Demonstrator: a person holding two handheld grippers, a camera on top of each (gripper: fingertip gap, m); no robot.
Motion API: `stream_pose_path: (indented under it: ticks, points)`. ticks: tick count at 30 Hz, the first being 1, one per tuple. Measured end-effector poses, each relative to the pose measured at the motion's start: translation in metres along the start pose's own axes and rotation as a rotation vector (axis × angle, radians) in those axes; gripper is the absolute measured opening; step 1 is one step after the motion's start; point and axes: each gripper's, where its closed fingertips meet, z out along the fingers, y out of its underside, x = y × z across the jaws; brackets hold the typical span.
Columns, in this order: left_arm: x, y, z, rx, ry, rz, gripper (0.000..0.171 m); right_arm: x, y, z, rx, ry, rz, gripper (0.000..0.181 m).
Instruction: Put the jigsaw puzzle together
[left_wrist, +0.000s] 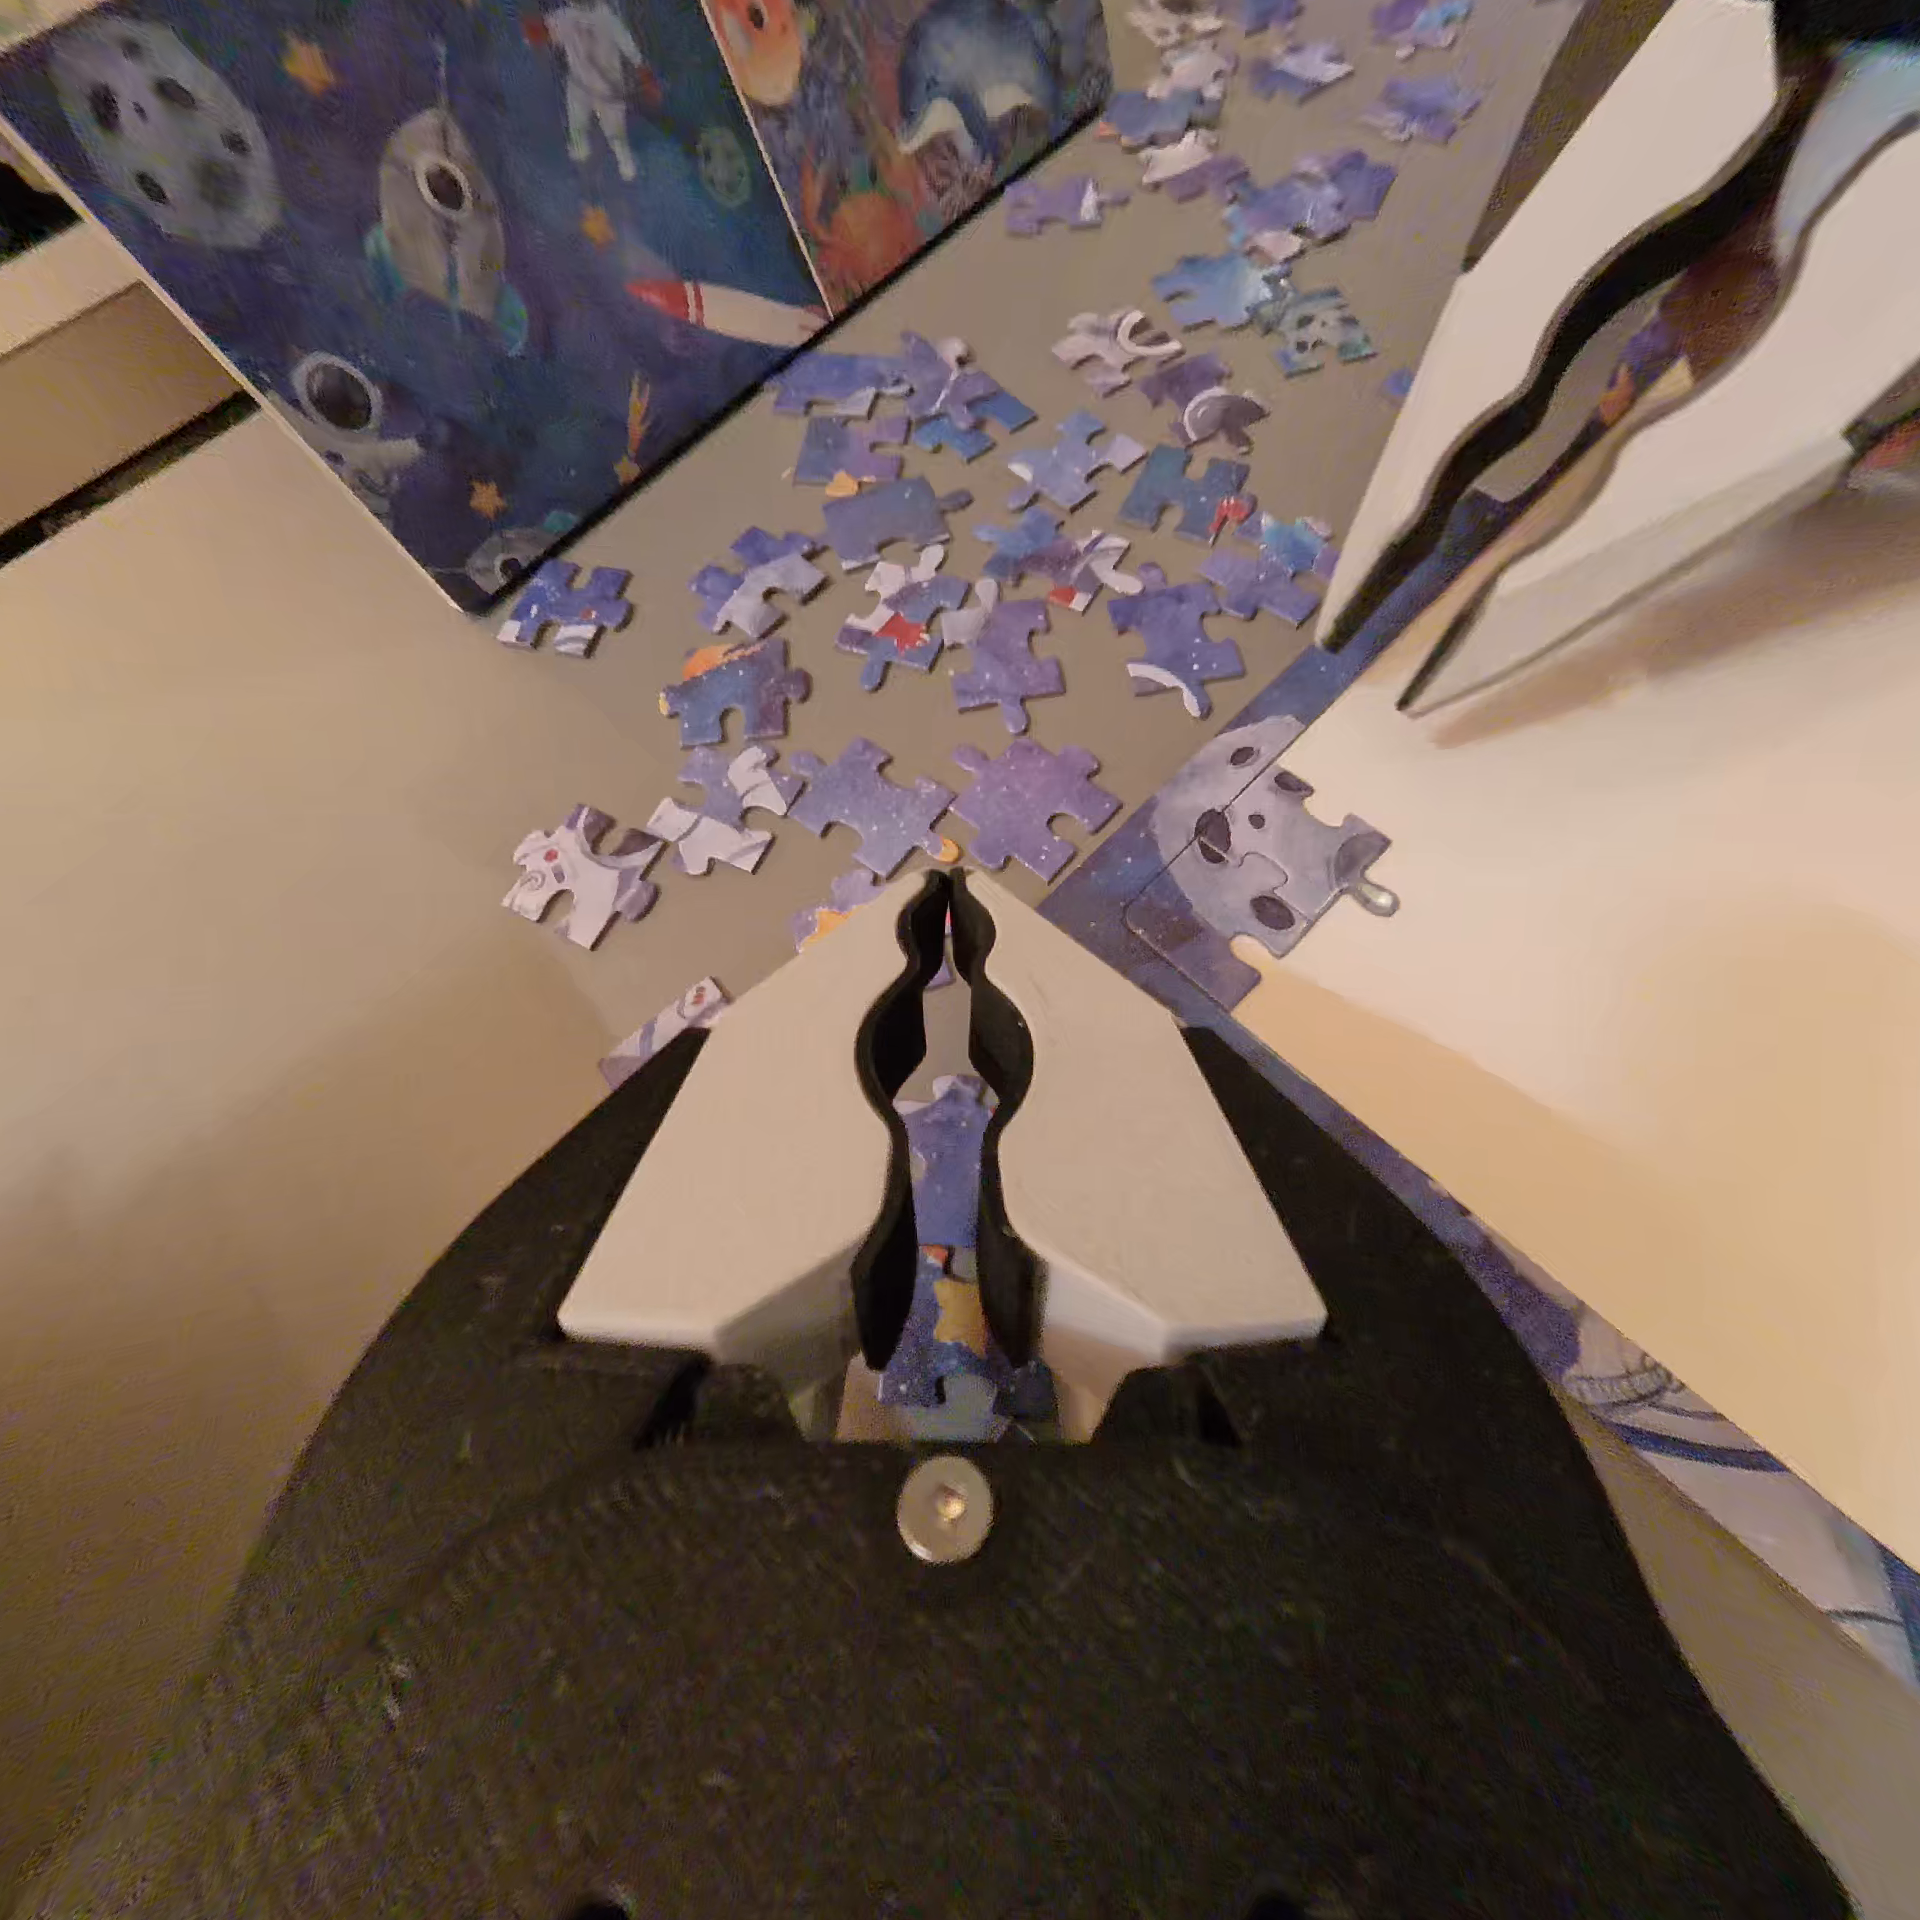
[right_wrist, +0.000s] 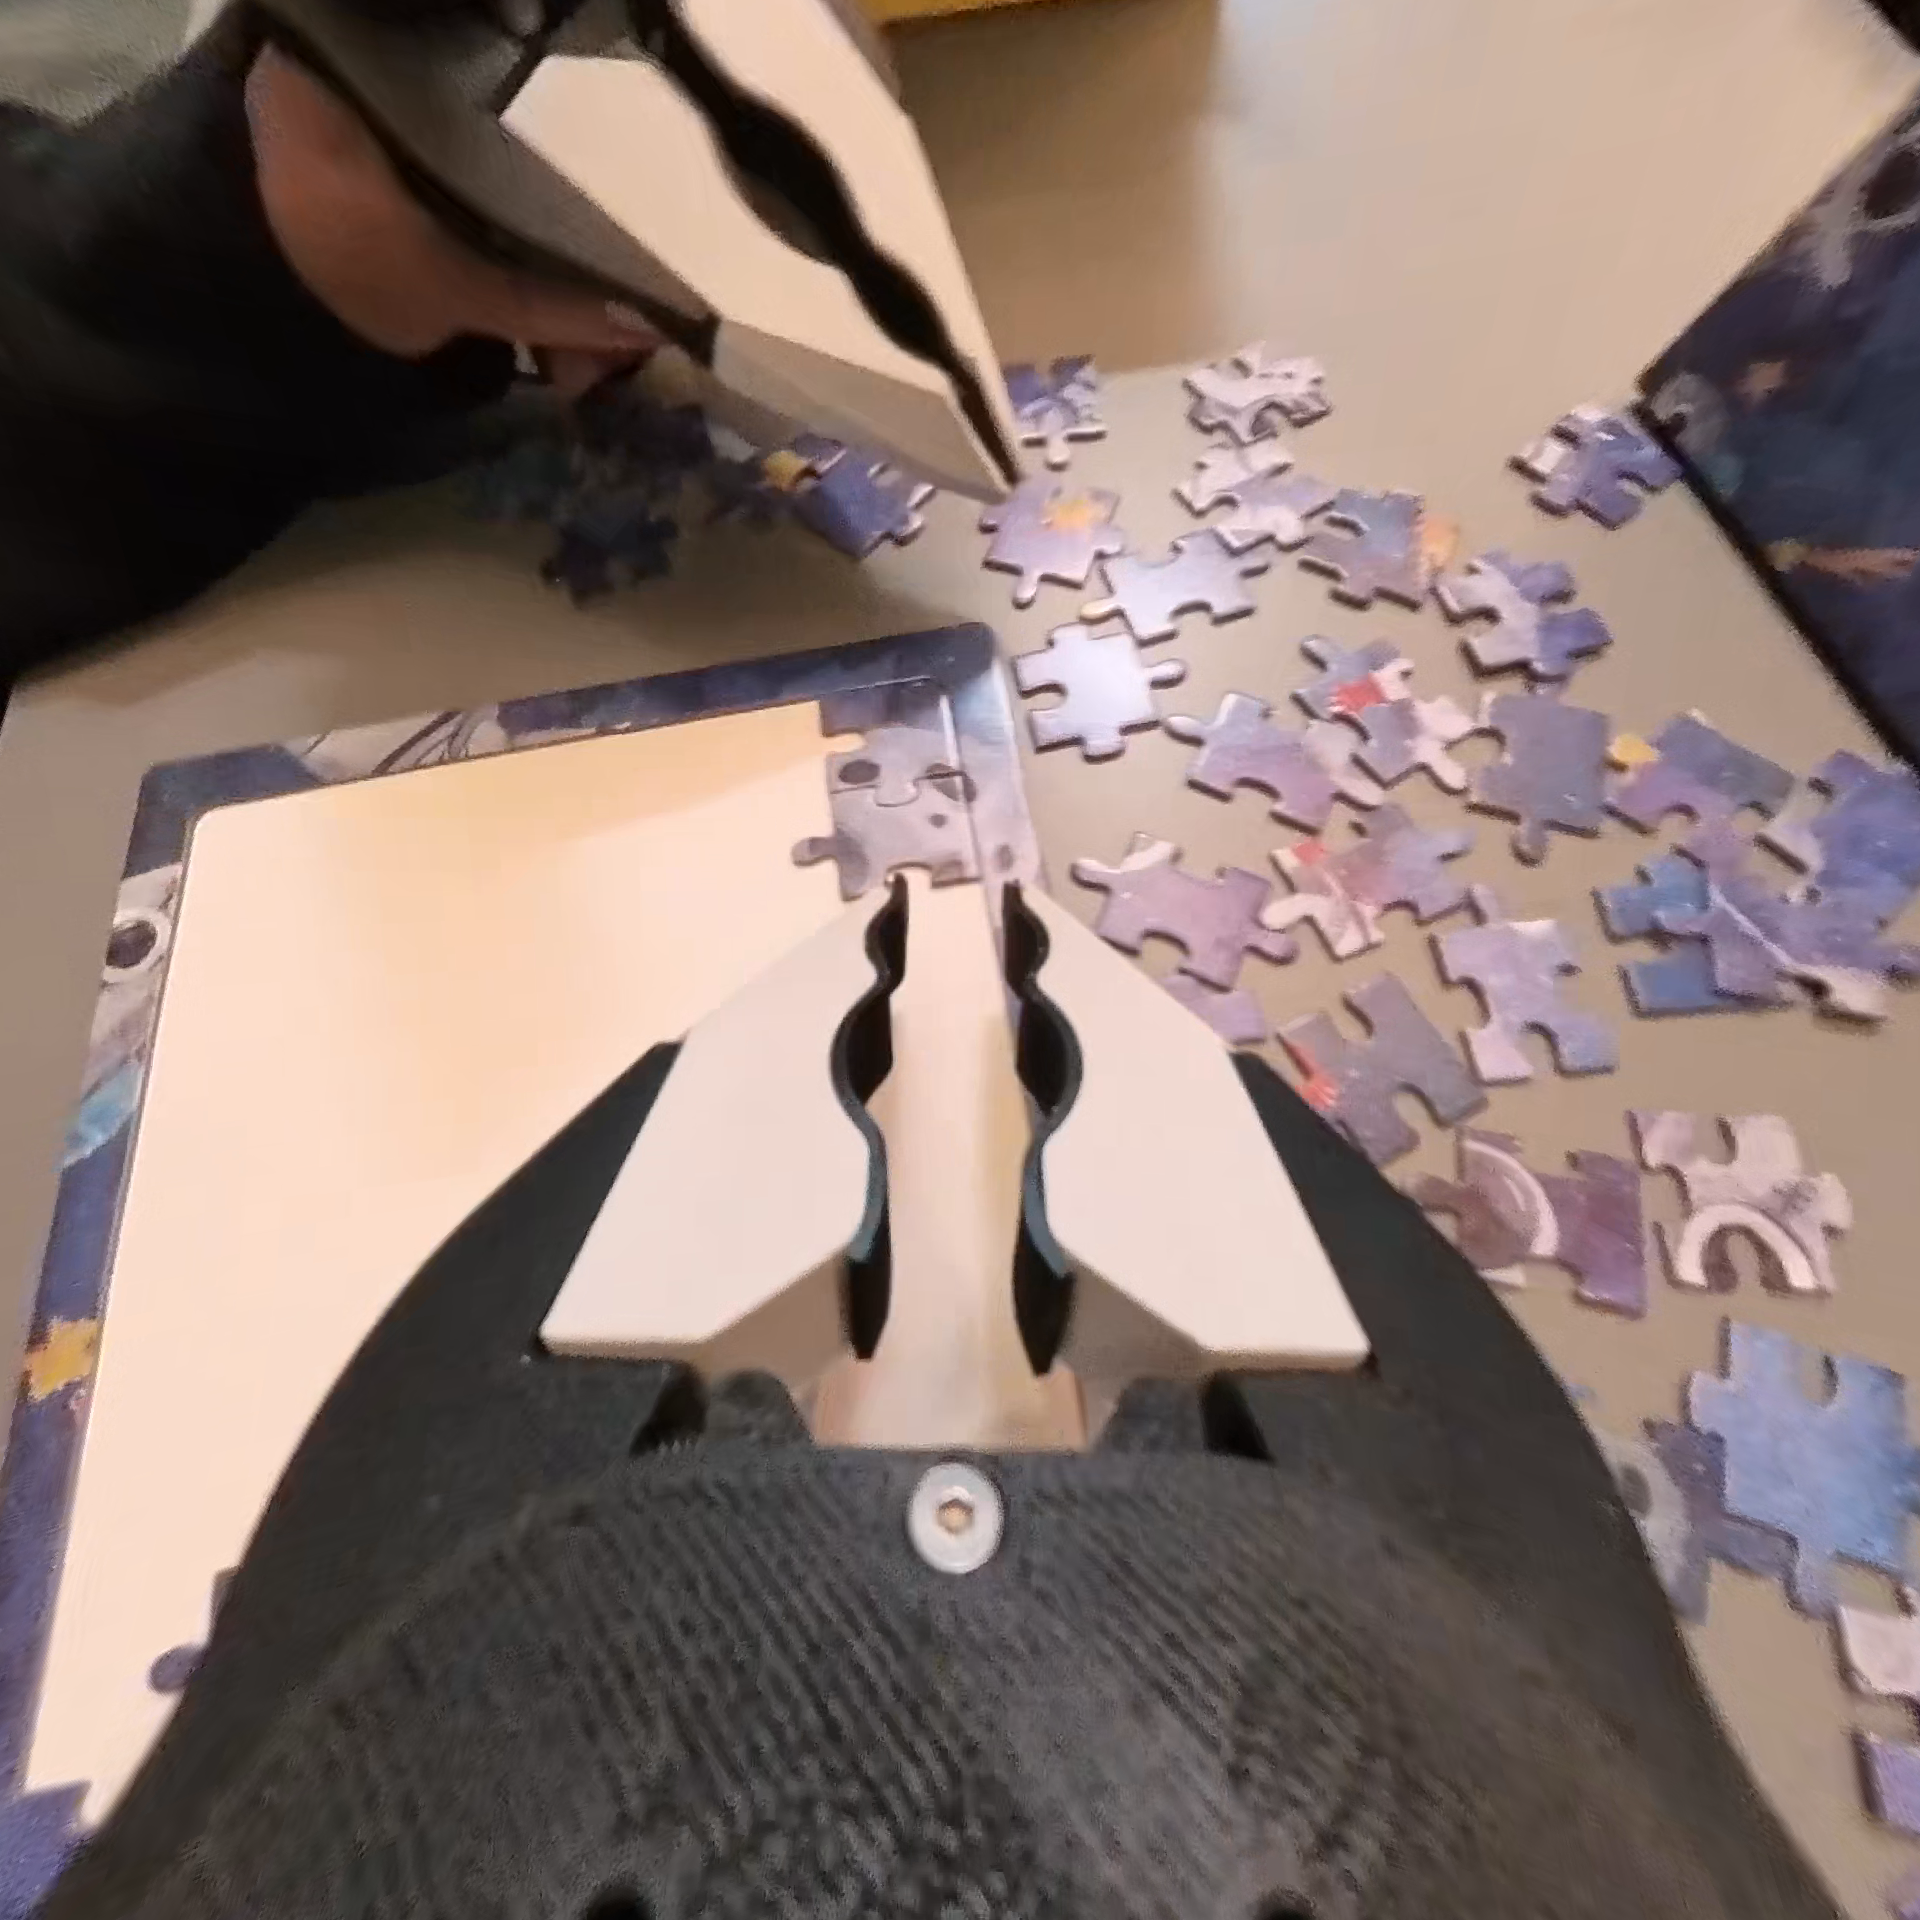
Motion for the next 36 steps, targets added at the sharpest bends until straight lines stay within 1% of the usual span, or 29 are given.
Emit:
stream_pose_path:
  ticks: [3,6,12,24,27,29,30,33,36]
  points:
    - [0.007,0.009,0.005,-0.065,0.017,0.049,0.000,-0.009,0.003,0.006,-0.046,0.005,-0.059,0.018]
    - [0.017,0.024,0.012,-0.171,0.052,0.089,0.000,-0.014,0.006,0.010,-0.070,-0.002,-0.073,0.017]
    - [0.023,0.023,0.009,-0.158,0.115,0.042,0.000,-0.016,0.013,0.019,-0.102,0.000,-0.058,0.012]
    - [0.023,0.023,0.009,-0.157,0.105,0.058,0.000,-0.017,0.012,0.021,-0.100,0.005,-0.054,0.011]
    - [0.023,0.023,0.009,-0.156,0.109,0.053,0.000,-0.016,0.013,0.019,-0.109,0.014,-0.077,0.015]
    - [0.024,0.022,0.011,-0.149,0.119,0.033,0.000,-0.015,0.013,0.014,-0.120,0.017,-0.111,0.025]
    - [0.024,0.021,0.011,-0.149,0.121,0.024,0.000,-0.013,0.011,0.010,-0.113,0.024,-0.115,0.027]
    - [0.020,0.018,0.010,-0.125,0.098,0.017,0.000,-0.002,-0.001,-0.010,-0.043,0.049,-0.084,0.025]
    - [0.018,0.013,0.008,-0.093,0.096,0.004,0.000,0.009,-0.004,-0.027,0.021,0.077,-0.040,0.020]
